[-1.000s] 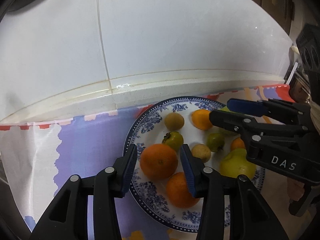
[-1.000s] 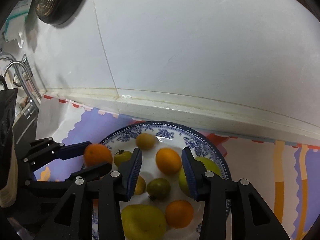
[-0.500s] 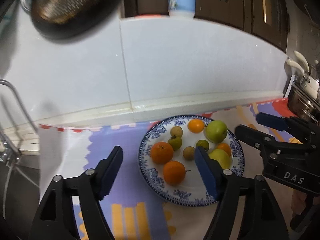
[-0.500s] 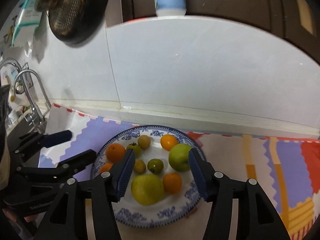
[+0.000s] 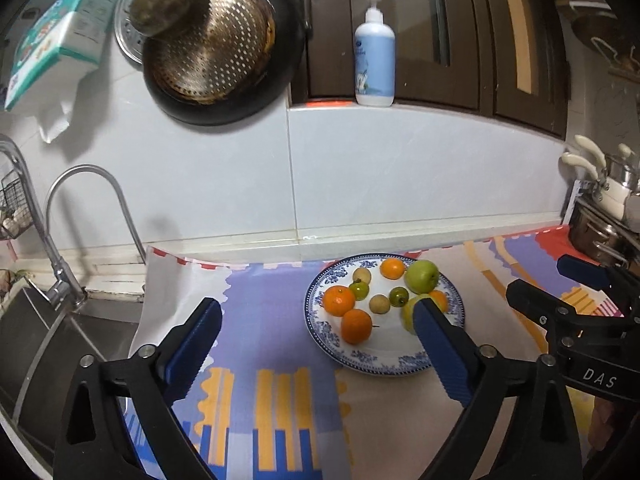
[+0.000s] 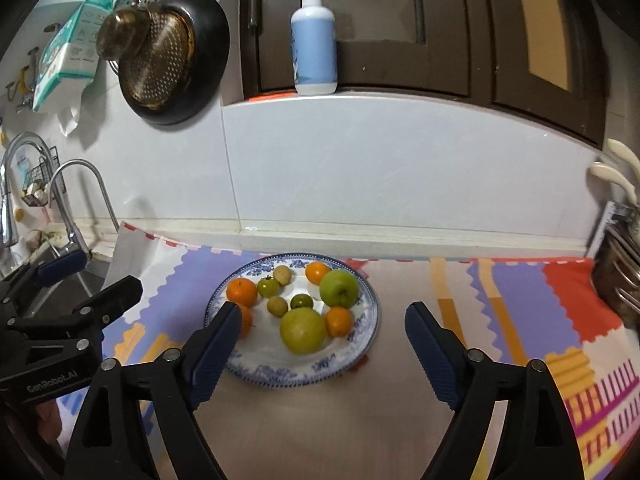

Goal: Organize fruits

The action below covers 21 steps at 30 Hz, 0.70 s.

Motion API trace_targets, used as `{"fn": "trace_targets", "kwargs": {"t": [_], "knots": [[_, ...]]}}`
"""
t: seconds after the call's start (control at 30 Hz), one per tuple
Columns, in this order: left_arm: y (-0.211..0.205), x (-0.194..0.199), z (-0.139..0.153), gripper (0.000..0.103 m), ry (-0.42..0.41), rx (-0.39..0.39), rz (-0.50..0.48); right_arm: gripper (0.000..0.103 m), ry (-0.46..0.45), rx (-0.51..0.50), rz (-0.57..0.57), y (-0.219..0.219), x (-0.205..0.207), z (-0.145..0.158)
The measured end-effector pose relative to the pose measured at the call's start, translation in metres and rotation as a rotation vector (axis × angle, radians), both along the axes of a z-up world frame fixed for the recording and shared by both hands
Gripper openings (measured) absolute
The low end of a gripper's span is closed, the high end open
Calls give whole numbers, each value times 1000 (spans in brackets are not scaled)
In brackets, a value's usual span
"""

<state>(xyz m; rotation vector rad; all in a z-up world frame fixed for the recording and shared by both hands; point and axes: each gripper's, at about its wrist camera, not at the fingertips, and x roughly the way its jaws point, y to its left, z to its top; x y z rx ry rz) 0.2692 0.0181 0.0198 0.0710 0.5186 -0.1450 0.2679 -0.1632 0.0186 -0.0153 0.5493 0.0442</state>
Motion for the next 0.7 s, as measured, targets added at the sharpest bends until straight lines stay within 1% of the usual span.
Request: {"fn": "trace_targets", "kwargs": {"t": [0.1, 0.2, 0.43, 0.53, 0.7], "knots": [[4, -14, 3, 100, -3, -3, -15, 85, -11, 3, -24, 1, -19, 4], [7, -27, 6, 103, -9, -2, -28, 85, -13, 11, -49, 2, -36, 6], [12, -51, 10, 103, -13, 4, -67, 85, -24, 17, -113, 5, -73, 9], [13, -60, 13, 103, -18, 4, -66, 85, -24, 19, -124, 5, -83, 10], [12, -79, 18, 103, -32, -1, -34, 85, -29, 12, -114, 5, -101, 16]]}}
